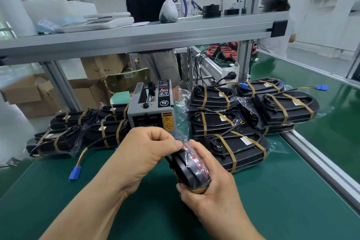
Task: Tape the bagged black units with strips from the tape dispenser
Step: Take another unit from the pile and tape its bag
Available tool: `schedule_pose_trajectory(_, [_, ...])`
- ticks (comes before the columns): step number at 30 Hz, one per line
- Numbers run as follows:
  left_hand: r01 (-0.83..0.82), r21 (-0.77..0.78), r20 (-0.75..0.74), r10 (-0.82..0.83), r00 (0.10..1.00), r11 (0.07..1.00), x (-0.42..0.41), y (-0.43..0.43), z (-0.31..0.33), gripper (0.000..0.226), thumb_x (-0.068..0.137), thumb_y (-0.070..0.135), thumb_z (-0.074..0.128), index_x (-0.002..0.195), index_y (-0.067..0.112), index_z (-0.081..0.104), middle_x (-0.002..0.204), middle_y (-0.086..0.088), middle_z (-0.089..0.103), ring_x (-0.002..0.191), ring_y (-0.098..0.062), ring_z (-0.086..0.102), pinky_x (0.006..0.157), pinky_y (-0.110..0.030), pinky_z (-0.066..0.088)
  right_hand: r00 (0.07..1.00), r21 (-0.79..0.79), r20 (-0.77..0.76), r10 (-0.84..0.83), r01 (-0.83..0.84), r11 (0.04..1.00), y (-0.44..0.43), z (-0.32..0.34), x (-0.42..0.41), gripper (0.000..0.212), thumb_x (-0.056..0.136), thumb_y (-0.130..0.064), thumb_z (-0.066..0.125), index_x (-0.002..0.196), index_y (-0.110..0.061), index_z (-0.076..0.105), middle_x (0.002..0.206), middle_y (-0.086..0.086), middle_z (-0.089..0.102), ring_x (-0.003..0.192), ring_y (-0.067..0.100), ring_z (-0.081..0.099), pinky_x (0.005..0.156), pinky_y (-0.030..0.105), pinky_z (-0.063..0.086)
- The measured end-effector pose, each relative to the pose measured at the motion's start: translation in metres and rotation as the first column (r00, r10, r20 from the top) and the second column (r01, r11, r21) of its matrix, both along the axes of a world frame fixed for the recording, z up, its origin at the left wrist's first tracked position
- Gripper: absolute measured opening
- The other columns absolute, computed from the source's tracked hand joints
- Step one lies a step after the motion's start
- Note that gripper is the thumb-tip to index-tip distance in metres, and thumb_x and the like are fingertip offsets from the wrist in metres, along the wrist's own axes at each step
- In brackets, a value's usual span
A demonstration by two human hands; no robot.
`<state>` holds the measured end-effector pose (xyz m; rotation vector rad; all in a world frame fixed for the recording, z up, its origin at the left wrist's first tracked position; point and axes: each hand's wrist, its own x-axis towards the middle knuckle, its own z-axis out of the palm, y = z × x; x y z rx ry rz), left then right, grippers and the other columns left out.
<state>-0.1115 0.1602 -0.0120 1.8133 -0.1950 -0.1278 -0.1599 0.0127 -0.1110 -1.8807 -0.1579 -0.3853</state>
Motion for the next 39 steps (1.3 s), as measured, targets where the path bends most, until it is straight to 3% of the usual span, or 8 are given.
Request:
schedule_pose_trajectory(5, [-0.022,0.03,0.048,0.021,0.999,0.999,-0.0003,0.0015,-0.0018,0.021,0.073,0.018,0.079,0.056,0.018,0.067,0.054,0.006,0.056,0.049,0.0,0.047,0.057,-0.02,0.037,1.0,0.008,-0.005,0.005,-0.005,1.0,0.0002,0.0001,0.0001,0.083,0.062,-0.024,0.077,0.137,-0.049,0.048,0.128,-0.023,0.062,0.117,-0.003,0.06,0.099,0.022,0.05])
schedule_pose_trajectory(12, [-0.028,0.01,0.071,0.028,0.997,1.0,-0.0017,0.0013,-0.0022,0.02,0.07,0.02,0.083,0.057,0.017,0.069,0.053,0.007,0.056,0.049,0.0,0.047,0.059,-0.022,0.037,1.0,-0.007,0.018,-0.015,0.015,1.0,0.0014,0.0,0.0007,0.082,0.061,-0.024,0.076,0.132,-0.054,0.048,0.128,-0.029,0.06,0.118,-0.008,0.057,0.097,0.013,0.046])
schedule_pose_trajectory(20, [-0.037,-0.01,0.084,0.038,0.996,0.999,0.0004,0.0041,-0.0008,0.018,0.073,0.02,0.079,0.058,0.017,0.069,0.055,0.006,0.056,0.049,0.001,0.047,0.053,-0.013,0.038,1.0,-0.009,0.016,-0.003,0.003,1.0,0.0008,-0.0002,-0.0002,0.083,0.062,-0.024,0.077,0.136,-0.049,0.048,0.129,-0.027,0.06,0.119,-0.005,0.057,0.099,0.019,0.048])
schedule_pose_trajectory(25, [-0.014,0.023,0.062,0.013,0.998,1.0,-0.0022,0.001,-0.0008,0.019,0.074,0.018,0.079,0.058,0.017,0.069,0.055,0.006,0.057,0.05,0.0,0.048,0.06,-0.022,0.037,1.0,-0.006,0.016,-0.004,0.005,1.0,0.001,0.0001,0.0002,0.083,0.062,-0.025,0.077,0.136,-0.048,0.048,0.13,-0.026,0.06,0.121,-0.005,0.056,0.102,0.022,0.048])
schedule_pose_trajectory(31, [-0.035,0.049,0.08,0.031,0.996,0.998,-0.0018,0.0004,-0.0023,0.018,0.074,0.019,0.078,0.059,0.016,0.069,0.055,0.006,0.058,0.05,0.001,0.048,0.058,-0.019,0.038,1.0,0.006,0.01,0.003,-0.003,1.0,0.0002,-0.0014,0.0003,0.084,0.062,-0.024,0.078,0.137,-0.048,0.048,0.13,-0.026,0.059,0.12,-0.004,0.057,0.101,0.022,0.048])
schedule_pose_trajectory(36, [-0.044,0.065,0.119,0.036,0.992,0.997,-0.0013,0.0014,-0.0039,0.017,0.073,0.02,0.08,0.061,0.013,0.069,0.052,0.007,0.055,0.048,0.001,0.045,0.05,-0.009,0.038,1.0,0.001,0.016,-0.006,0.006,1.0,0.0007,-0.0007,0.0008,0.084,0.062,-0.025,0.077,0.136,-0.049,0.047,0.13,-0.027,0.059,0.121,-0.005,0.056,0.101,0.022,0.048])
schedule_pose_trajectory(39, [-0.046,0.088,0.139,0.033,0.99,0.995,-0.002,0.0018,-0.0035,0.017,0.073,0.022,0.081,0.065,0.012,0.07,0.056,-0.006,0.057,0.054,-0.003,0.049,0.055,-0.014,0.041,1.0,-0.002,0.019,-0.002,0.002,1.0,0.001,-0.0012,0.0004,0.084,0.062,-0.026,0.077,0.138,-0.047,0.048,0.131,-0.026,0.059,0.121,-0.005,0.056,0.102,0.021,0.047])
